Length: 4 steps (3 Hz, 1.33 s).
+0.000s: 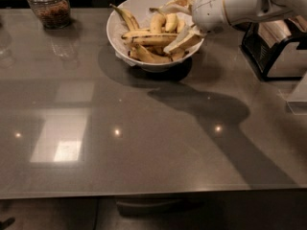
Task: Pick banana from white bowl
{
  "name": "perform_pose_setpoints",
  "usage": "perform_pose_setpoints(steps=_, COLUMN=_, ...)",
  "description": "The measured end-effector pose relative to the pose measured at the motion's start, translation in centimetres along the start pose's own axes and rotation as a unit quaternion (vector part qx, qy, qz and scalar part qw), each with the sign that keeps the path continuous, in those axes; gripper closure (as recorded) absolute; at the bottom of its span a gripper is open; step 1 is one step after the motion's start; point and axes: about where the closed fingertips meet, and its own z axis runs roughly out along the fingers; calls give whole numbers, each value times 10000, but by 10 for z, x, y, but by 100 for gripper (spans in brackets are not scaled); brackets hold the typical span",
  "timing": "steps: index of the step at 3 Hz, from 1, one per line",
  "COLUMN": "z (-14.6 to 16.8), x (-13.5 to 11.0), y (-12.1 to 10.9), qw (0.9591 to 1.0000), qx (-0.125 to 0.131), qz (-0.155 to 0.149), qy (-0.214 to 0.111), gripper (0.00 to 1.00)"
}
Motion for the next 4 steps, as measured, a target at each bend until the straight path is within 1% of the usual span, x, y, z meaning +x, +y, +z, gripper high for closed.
perform_pose_setpoints(steps=2, z=8, x=17, y=-5, qw=9999, qx=-29, qz=79, qy=114, gripper=41)
perform_pose_setpoints(steps=3, z=12, x=30, y=-8, qw=9996, qx=-67, qz=150, qy=217, gripper=40)
perform_pose_setpoints(steps=4, z=16, x=44, y=-7, qw=9989, qx=-160, qz=243, qy=380, gripper=39)
